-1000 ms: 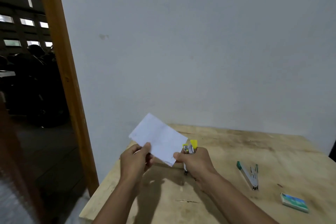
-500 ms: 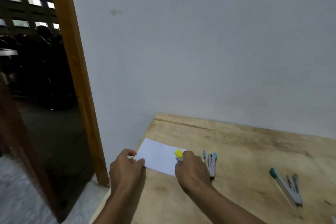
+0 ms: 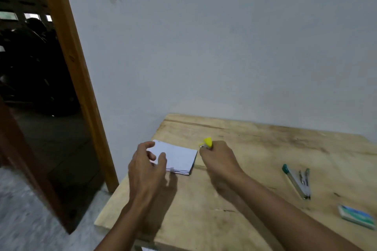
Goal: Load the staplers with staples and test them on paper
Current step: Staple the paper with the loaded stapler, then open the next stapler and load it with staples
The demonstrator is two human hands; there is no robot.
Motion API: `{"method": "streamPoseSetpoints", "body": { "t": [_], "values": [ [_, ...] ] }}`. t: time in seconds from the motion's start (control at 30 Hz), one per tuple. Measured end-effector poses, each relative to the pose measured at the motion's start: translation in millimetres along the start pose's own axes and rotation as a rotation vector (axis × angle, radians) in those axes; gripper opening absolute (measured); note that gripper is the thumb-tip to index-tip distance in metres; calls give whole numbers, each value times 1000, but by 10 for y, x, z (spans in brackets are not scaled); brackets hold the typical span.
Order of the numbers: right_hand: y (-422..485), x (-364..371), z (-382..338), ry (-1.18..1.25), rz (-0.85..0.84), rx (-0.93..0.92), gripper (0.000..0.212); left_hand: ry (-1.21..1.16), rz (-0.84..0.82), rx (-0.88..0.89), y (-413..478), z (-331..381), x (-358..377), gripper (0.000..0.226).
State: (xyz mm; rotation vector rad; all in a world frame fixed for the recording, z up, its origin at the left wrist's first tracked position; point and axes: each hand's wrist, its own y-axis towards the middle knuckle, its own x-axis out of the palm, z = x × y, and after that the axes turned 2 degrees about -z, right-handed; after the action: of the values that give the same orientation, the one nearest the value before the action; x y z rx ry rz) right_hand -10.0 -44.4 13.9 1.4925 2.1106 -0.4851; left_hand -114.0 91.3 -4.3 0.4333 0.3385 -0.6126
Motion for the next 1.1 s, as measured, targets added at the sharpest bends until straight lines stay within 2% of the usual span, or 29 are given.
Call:
{"method": "streamPoseSetpoints", "body": {
  "t": [0.1,0.17,0.23,0.27,0.37,0.5,0.6,0.8,0.97,1.1],
  "values": [
    [70,-434,119,208,22,71,18,-65,-197,118,-340,281,284,27],
    [39,-656,289,292,62,134,20,-70,-360,140,-560,445,557,37],
    [-26,-840,483,308,67,198,18,-25,-476,135,-791,594,851,48],
    [-54,-874,550,289,52,226,17,-8,-491,130,-865,622,964,47],
    [-125,-964,789,255,29,307,14,62,-458,151,-1047,736,1209,22],
    [-66,-954,1008,265,148,344,29,120,-436,196,-1089,766,1378,16],
    [-28,-937,996,221,250,361,29,154,-443,224,-1036,732,1450,19],
    [155,-896,979,76,191,341,30,247,-441,234,-920,740,1528,24],
    [196,-907,992,88,178,328,34,280,-431,239,-922,742,1552,23],
    [196,-1177,1046,-112,317,267,23,153,-360,286,-990,818,1594,35]
  ]
}}
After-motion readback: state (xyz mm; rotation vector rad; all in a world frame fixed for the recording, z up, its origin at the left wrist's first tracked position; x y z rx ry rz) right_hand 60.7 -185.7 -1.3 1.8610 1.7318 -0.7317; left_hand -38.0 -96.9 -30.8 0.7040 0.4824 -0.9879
